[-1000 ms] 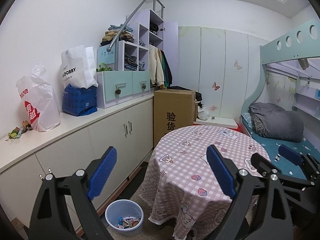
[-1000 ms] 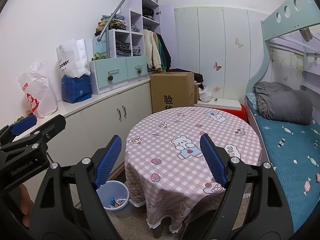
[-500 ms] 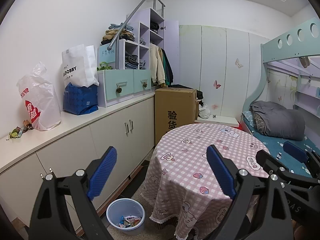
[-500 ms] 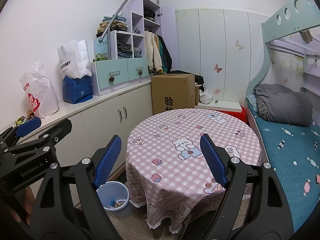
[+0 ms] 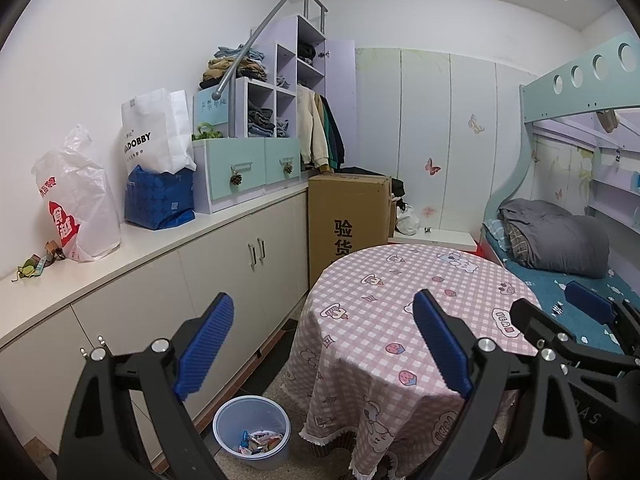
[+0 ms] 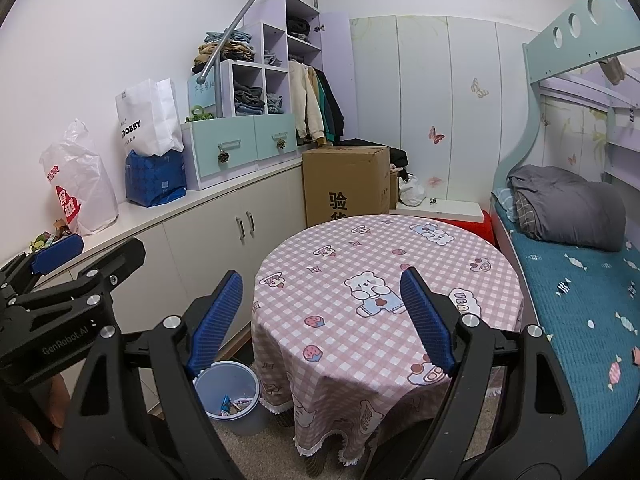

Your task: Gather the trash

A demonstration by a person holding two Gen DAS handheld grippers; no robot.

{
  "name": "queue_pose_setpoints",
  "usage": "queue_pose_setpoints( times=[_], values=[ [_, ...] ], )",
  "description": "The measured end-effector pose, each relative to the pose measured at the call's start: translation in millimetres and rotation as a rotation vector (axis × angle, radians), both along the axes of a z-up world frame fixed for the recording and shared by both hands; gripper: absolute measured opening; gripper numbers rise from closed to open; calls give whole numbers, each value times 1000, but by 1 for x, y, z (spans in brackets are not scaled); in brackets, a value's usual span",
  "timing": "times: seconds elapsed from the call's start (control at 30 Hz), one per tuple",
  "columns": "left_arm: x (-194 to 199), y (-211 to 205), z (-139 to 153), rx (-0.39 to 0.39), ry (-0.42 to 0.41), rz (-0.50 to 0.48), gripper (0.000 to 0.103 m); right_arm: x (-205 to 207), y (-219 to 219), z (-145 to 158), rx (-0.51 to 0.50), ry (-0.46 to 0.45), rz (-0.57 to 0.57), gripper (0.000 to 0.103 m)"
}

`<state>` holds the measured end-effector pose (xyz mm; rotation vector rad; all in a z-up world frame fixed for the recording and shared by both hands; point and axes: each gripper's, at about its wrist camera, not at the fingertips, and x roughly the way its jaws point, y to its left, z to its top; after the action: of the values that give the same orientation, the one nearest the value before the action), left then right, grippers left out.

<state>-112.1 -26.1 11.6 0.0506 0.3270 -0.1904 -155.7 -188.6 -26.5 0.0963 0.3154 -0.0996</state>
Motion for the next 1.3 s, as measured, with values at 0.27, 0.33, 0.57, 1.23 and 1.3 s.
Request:
queue_pose_setpoints(
  times=[0.27, 0.33, 0.57, 1.23, 1.3],
  values=[
    [0, 1, 0, -1, 1, -3, 89, 0, 0, 0, 0, 0, 0, 80],
    [0, 1, -1, 0, 1, -3, 89, 0, 0, 0, 0, 0, 0, 80],
    [0, 1, 0, -1, 1, -2, 89, -1, 3, -2, -1, 3, 3, 80],
    [0, 2, -2, 2, -2, -3, 89, -1, 6, -3, 1, 6, 4, 80],
    [1, 3, -2, 1, -2, -5, 89, -1, 6, -3, 0, 7, 3, 80]
  ],
)
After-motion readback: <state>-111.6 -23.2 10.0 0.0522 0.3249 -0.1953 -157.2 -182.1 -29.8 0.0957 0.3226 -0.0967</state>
